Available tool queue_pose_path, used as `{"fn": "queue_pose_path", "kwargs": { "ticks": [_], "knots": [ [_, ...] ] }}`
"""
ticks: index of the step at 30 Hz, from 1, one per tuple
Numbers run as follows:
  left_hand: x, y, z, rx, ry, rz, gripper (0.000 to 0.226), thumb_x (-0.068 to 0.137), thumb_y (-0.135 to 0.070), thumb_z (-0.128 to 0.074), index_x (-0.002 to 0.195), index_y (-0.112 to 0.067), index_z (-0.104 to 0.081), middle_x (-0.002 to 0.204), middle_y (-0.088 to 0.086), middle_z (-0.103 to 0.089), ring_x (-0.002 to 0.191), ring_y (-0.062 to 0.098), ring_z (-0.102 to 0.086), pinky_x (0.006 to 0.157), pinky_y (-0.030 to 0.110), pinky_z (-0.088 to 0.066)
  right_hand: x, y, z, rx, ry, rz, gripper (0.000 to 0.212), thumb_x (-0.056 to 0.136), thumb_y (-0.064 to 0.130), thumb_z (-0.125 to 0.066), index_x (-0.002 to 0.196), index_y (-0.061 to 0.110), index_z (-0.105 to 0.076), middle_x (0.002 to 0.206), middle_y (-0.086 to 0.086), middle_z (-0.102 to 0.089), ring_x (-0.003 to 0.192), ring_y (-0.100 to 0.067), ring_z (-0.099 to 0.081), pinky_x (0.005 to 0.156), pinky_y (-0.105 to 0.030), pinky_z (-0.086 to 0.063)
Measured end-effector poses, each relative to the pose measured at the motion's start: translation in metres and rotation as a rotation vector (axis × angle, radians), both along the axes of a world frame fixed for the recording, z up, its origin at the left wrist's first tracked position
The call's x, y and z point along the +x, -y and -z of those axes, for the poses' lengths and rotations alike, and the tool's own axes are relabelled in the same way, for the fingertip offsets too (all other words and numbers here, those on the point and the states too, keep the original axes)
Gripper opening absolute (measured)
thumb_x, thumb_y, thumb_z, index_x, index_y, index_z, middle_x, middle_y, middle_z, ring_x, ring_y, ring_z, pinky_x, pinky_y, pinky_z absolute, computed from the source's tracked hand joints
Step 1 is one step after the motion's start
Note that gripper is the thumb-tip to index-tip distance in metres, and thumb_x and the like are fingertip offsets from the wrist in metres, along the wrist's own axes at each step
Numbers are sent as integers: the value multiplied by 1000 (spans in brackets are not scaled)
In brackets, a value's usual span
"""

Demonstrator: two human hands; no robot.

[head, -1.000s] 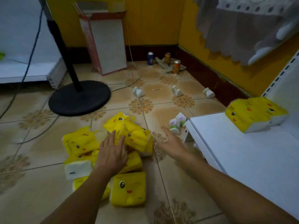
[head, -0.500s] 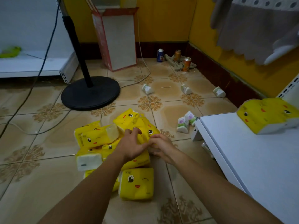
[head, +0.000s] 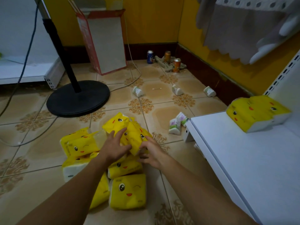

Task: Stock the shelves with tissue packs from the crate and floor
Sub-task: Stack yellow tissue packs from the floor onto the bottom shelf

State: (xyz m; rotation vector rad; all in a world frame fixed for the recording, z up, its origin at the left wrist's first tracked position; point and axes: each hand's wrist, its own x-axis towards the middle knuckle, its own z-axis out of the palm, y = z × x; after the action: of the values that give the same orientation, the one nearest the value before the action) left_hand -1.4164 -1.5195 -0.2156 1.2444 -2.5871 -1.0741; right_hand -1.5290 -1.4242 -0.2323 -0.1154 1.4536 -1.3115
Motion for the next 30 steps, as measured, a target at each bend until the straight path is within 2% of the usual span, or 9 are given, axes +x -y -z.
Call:
{"fn": "queue_pose_path", "kwargs": {
  "ticks": [4,7,10,12,14,17,18,21,30],
  "knots": [
    [-7,-11,1,-47,8,10,78,72,-44,-56,140,-13,-33,139,15,-38,127,29,-39,100,33,-34,-4,-9,3,-27,-115,66,64,82,-6,-46,139,21,-39,93,-8,-55,82,-24,-55,72,-36,-49],
    [-18,-20,-6,-126,-12,27,63,82,-30,-61,136,-12,-35,134,15,-38,123,30,-41,98,32,-35,-13,-15,-2,27,-584,-10,59,77,1,-62,132,19,-51,126,-7,-57,112,-23,-54,86,-31,-48],
    [-23,-31,-14,-143,-69,35,67,80,-22,-65,138,-19,-33,136,16,-31,119,33,-44,97,35,-39,-20,-24,-18,31,-823,71,51,76,6,-65,126,18,-59,128,-6,-59,120,-21,-51,95,-29,-45],
    [-27,-35,-19,-217,-140,-8,80,73,-20,-70,141,-25,-28,142,17,-22,122,37,-41,98,40,-42,-24,-32,-31,0,-863,96,52,76,6,-64,126,17,-59,127,-5,-60,114,-17,-54,89,-25,-48],
    [-32,-38,-27,-231,-231,-76,92,69,-18,-74,144,-30,-22,146,19,-15,129,38,-33,98,41,-41,-28,-42,-43,-41,-893,95,52,76,3,-62,127,17,-59,126,-4,-60,100,-8,-53,69,-10,-46],
    [-45,-44,-36,-129,-268,-42,83,71,-14,-73,140,-30,-30,136,17,-33,122,30,-40,90,32,-38,-35,-62,-56,-65,-940,47,51,76,3,-62,125,16,-58,115,-3,-59,91,-8,-50,53,1,-38],
    [-49,-47,-37,-150,-253,4,73,72,-15,-72,136,-27,-39,129,16,-40,119,29,-43,88,28,-37,-38,-71,-58,-63,-947,35,51,74,5,-64,123,18,-56,111,-2,-56,92,-13,-51,58,-3,-42],
    [-67,-64,-43,-191,-317,92,54,73,-11,-72,124,-19,-55,118,15,-47,113,27,-46,82,18,-30,-53,-101,-64,-5,-892,18,54,68,12,-72,114,26,-47,112,-2,-47,98,-23,-54,78,-38,-55],
    [-149,-145,-53,-180,-489,395,31,85,-13,-62,116,-13,-60,119,12,-58,112,26,-51,93,25,-35,-114,-207,-68,230,-968,234,46,67,14,-75,102,22,-46,110,-5,-50,98,-29,-56,80,-49,-53]
  ]
}}
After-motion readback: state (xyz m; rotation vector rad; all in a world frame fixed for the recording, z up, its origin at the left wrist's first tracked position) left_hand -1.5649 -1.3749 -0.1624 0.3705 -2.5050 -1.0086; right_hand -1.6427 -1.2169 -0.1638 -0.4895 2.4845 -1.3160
